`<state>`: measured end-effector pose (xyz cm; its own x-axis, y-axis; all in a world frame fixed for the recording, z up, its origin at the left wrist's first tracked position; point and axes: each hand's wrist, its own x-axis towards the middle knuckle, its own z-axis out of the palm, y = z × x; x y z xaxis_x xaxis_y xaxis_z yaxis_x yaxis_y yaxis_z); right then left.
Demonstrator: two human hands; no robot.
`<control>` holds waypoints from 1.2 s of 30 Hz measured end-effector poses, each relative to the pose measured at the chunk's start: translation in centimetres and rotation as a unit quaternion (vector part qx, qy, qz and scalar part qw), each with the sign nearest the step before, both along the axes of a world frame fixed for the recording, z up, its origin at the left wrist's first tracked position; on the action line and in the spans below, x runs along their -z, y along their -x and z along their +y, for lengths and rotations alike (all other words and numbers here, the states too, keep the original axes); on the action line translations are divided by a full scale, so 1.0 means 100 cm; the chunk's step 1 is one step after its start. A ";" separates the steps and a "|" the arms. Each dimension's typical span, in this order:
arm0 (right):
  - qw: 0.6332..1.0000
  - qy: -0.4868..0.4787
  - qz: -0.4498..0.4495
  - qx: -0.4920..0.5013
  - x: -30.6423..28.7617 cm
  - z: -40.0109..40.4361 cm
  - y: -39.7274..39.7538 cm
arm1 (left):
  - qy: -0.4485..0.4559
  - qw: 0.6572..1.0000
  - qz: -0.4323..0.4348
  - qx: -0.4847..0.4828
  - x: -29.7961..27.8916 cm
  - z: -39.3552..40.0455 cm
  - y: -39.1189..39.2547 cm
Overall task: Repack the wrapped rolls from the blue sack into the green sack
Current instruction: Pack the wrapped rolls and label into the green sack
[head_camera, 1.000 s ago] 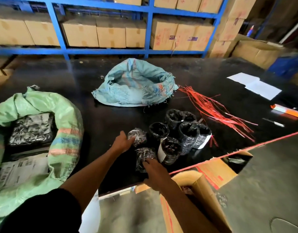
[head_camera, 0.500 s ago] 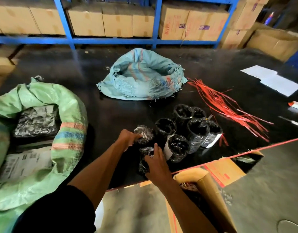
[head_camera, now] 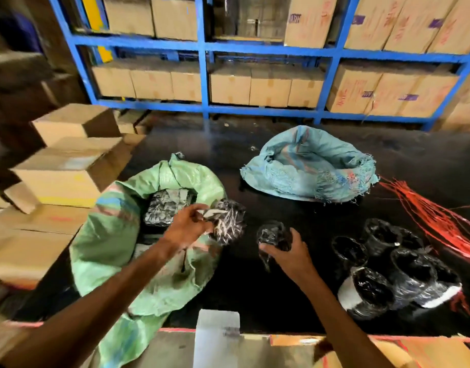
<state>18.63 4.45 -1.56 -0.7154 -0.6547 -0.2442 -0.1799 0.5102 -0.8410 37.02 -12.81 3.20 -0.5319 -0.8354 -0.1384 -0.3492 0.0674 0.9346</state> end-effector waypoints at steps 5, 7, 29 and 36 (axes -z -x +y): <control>0.996 0.071 -0.041 -0.043 -0.026 -0.096 -0.045 | 0.115 0.991 -0.058 -0.019 0.005 -0.074 -0.083; 0.992 0.091 -0.059 -0.058 -0.024 -0.130 -0.073 | 0.106 0.992 -0.064 -0.010 0.013 -0.099 -0.102; 0.949 -0.093 0.277 -0.114 0.046 -0.217 -0.170 | -0.070 0.978 -0.125 0.154 0.106 -0.193 -0.129; 0.925 -0.165 0.321 -0.123 0.042 -0.220 -0.173 | 0.062 0.983 -0.096 0.147 0.110 -0.196 -0.130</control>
